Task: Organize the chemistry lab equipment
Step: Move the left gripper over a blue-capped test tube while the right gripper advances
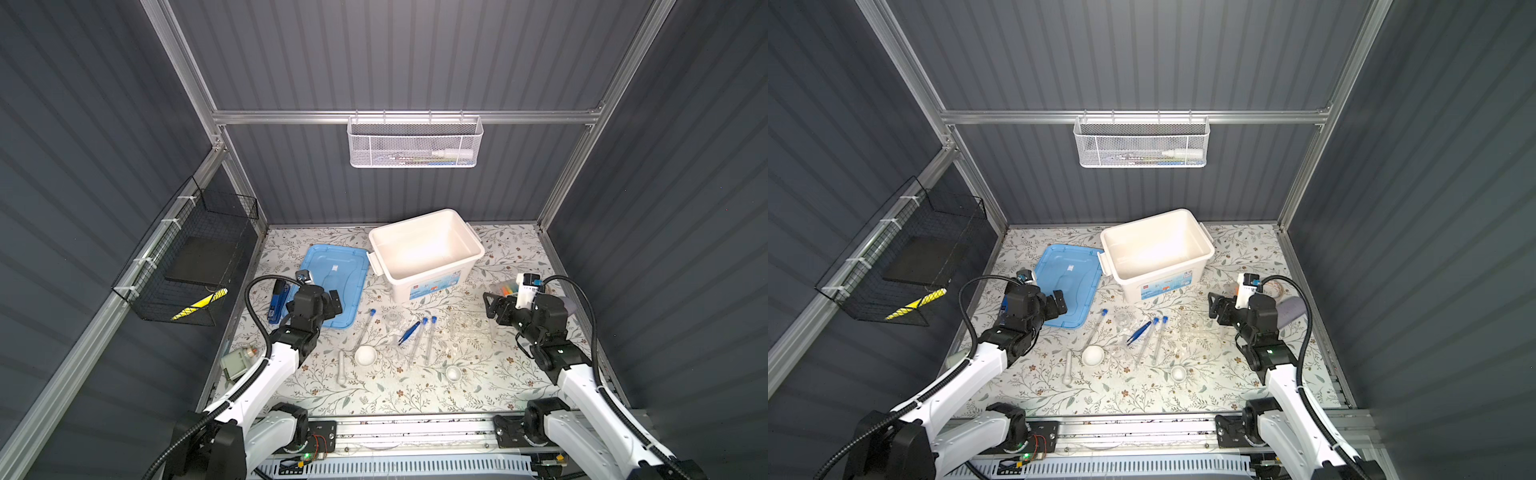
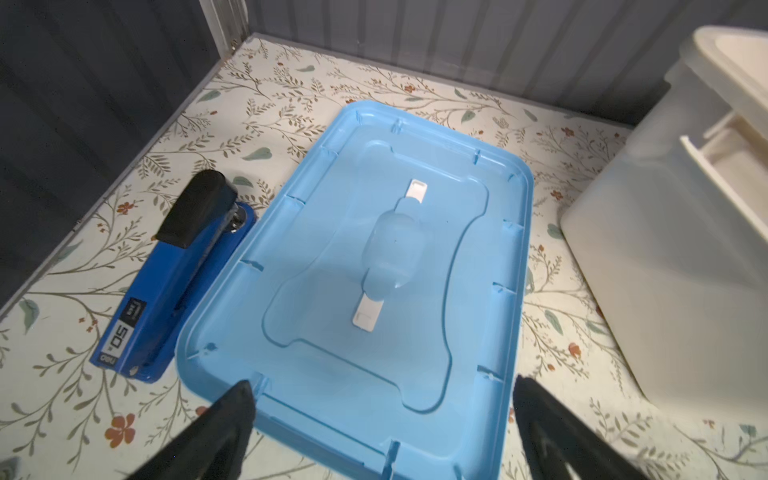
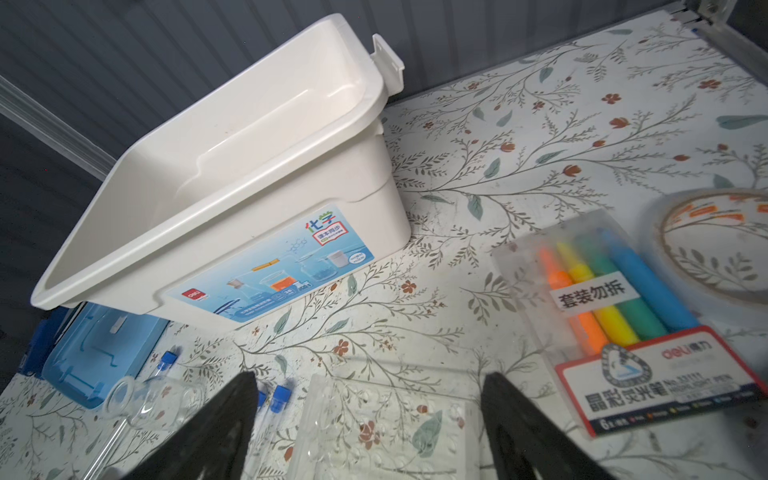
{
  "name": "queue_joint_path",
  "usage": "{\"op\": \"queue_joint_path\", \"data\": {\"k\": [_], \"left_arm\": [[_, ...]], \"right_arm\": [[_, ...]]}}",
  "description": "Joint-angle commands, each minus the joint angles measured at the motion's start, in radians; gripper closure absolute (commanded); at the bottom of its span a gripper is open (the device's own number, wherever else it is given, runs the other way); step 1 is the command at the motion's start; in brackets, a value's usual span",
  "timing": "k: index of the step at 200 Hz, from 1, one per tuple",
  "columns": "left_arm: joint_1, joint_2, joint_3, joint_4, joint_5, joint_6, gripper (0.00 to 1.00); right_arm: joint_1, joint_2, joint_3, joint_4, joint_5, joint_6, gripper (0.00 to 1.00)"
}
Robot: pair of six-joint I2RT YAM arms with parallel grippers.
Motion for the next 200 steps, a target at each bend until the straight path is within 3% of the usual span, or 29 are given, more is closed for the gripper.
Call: {"op": "queue_joint_path", "data": {"k": [1,34,92,129,200], "left_arm": [[-0.046,-0.044,0.0,-0.073,0.009,0.028,0.02],[-0.112,0.006,0.036,-0.126,-0.009,0.036,0.06],[-0.253,0.194,0.125,-0.189,0.006,0.058,0.21],[-0.268,0.251,0.122,-0.2,0.056,0.041,0.33],[-0.288,0.311,0.122,-0.217,0.126,-0.025,0.47]], "right_arm": [[0.039,-0.001,0.02,-0.054,0.038,0.032,0.15],[0.076,-0.002,0.019,-0.063,0.076,0.053,0.16],[0.086,0.005,0.04,-0.11,0.093,0.038,0.17],[0.087,0.022,0.059,-0.142,0.098,0.016,0.17],[0.087,0.064,0.046,-0.1,0.1,0.028,0.17]]}}
